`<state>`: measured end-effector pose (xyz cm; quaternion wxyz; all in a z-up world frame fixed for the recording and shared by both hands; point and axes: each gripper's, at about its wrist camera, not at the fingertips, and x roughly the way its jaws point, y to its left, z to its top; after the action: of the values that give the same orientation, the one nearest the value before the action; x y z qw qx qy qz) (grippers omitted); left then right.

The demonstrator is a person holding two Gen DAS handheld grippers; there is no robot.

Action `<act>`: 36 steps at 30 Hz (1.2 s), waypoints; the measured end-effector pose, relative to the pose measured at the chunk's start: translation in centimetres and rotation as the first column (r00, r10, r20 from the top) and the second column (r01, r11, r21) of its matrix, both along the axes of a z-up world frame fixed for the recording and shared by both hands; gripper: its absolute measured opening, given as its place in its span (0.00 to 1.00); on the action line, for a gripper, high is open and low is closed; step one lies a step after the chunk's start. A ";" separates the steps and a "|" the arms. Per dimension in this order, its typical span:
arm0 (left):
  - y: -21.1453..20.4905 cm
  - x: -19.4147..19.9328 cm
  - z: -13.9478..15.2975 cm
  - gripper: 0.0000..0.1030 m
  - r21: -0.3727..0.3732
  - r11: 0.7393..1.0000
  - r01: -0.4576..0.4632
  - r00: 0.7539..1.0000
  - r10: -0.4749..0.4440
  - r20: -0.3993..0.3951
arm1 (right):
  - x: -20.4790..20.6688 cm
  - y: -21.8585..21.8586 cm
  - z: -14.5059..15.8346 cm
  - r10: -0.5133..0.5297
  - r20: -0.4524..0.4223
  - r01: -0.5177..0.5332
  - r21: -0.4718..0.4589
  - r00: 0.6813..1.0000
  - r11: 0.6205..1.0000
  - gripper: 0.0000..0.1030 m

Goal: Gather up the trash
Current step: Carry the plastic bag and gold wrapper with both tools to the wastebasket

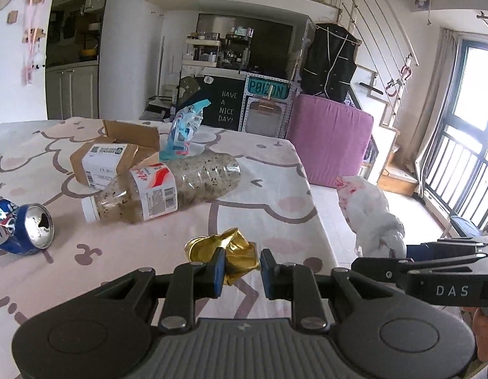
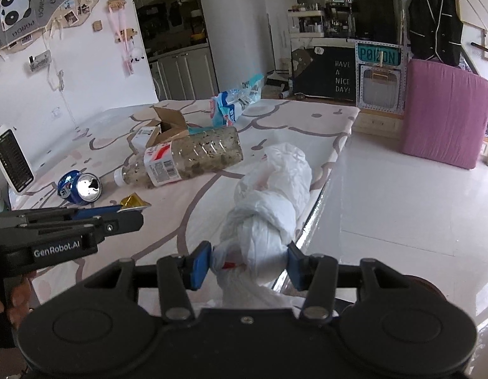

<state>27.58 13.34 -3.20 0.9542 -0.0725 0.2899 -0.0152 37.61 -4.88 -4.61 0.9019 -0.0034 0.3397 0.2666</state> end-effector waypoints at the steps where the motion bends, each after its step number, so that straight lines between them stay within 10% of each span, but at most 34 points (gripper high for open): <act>1: -0.2 -0.2 0.2 0.24 0.002 1.000 -0.001 1.000 0.001 0.003 | -0.2 -0.3 0.1 -0.005 0.003 0.005 0.004 1.000 1.000 0.49; 36: -20.7 4.0 -2.5 0.24 0.052 0.962 0.268 0.962 -0.264 -0.074 | -2.5 -21.7 -3.3 -0.315 -0.034 0.315 -0.006 0.948 0.949 0.49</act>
<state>31.59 -7.38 -5.70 0.9351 -0.0040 0.3289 -0.1317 35.08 -26.54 -7.96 0.9270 0.0552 0.3515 0.1190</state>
